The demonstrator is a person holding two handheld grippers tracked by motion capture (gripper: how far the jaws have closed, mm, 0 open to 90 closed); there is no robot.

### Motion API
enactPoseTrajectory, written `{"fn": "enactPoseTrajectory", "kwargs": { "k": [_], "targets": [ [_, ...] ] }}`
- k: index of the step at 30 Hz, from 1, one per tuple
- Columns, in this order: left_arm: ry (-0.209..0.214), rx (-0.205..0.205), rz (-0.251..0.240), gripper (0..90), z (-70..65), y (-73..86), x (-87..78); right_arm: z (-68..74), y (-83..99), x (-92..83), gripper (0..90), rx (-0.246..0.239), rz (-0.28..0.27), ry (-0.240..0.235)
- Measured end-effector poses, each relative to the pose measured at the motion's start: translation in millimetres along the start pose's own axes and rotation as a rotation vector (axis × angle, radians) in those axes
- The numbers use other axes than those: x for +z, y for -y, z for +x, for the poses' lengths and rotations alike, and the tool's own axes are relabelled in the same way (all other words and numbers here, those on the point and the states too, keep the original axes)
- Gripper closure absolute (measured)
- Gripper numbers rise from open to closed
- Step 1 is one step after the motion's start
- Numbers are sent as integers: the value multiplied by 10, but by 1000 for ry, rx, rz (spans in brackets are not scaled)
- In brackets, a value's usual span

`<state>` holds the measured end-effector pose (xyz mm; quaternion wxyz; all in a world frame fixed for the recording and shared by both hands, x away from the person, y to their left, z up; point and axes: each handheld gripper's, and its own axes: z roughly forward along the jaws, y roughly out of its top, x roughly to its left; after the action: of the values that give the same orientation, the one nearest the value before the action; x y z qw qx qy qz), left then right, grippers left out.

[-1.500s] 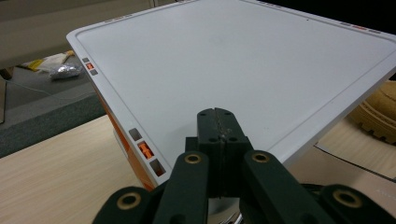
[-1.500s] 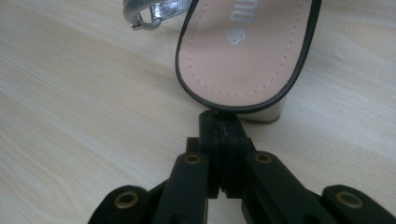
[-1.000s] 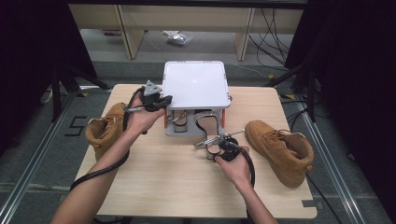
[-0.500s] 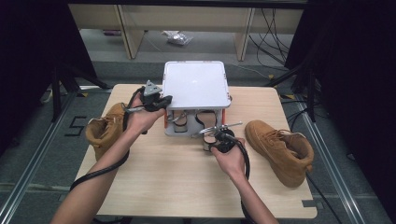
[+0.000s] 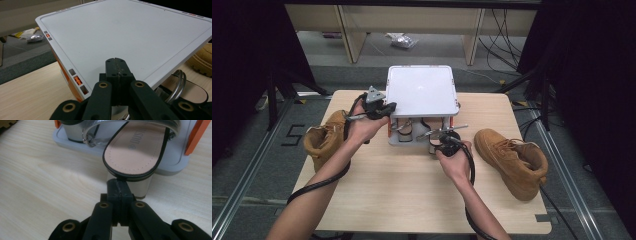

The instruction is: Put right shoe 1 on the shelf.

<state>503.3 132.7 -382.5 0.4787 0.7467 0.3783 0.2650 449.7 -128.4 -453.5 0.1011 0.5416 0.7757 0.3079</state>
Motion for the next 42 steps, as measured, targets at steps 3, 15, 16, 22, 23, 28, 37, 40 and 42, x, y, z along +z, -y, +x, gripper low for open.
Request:
{"fn": "enactPoseTrajectory", "kwargs": {
  "k": [3, 15, 16, 22, 23, 28, 37, 40, 42],
  "targets": [
    [0, 0, 0, 897, 0, -1, 0, -7, -23, 12, 900, -6, -20, -8],
    [2, 1, -1, 896, 2, 1, 1, -1, -112, 112, 900, 4, -62, 38],
    [1, 3, -1, 897, 0, 0, 0, -11, -123, 123, 900, 2, -67, 32],
    [0, 2, -4, 897, -2, 5, 0, 8, -174, 154, 900, 12, -70, 67],
    [-1, 4, -4, 896, -2, 6, -1, 13, -181, 166, 900, 23, -74, 58],
    [1, 2, -6, 897, 0, 9, -1, 27, -216, 207, 900, 17, -90, 74],
    [0, 3, -5, 897, -2, 8, -1, 19, -259, 311, 898, 1, -114, 106],
    [0, 4, -6, 897, -2, 8, -1, 36, -266, 336, 898, 6, -113, 118],
    [0, 4, -6, 897, -2, 9, -1, 40, -266, 346, 899, 11, -114, 119]
  ]
}}
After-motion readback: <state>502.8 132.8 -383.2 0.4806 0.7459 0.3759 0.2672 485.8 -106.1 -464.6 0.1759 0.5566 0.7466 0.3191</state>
